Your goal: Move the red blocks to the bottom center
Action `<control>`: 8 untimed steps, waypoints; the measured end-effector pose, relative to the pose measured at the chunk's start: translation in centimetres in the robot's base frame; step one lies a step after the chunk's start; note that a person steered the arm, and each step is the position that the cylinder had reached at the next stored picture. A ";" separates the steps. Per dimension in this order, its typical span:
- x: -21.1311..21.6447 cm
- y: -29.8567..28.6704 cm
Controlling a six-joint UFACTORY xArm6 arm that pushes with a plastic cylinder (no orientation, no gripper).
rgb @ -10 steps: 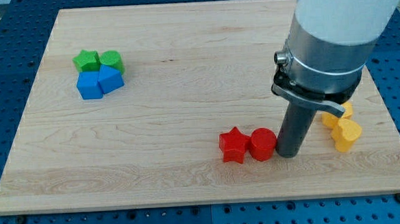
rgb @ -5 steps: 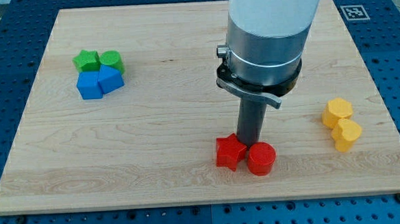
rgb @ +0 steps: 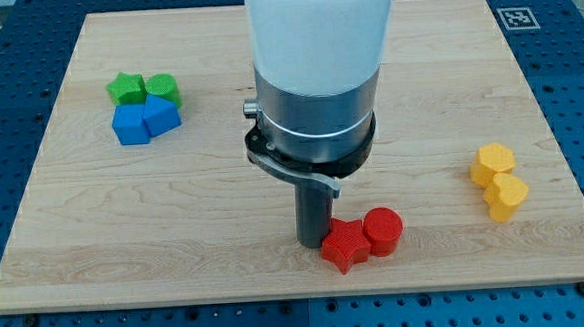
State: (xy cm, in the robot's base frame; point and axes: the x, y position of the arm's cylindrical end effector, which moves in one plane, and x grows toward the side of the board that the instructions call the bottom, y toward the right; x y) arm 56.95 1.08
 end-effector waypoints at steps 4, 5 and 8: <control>-3.6 8.9; -2.0 9.1; -0.6 9.1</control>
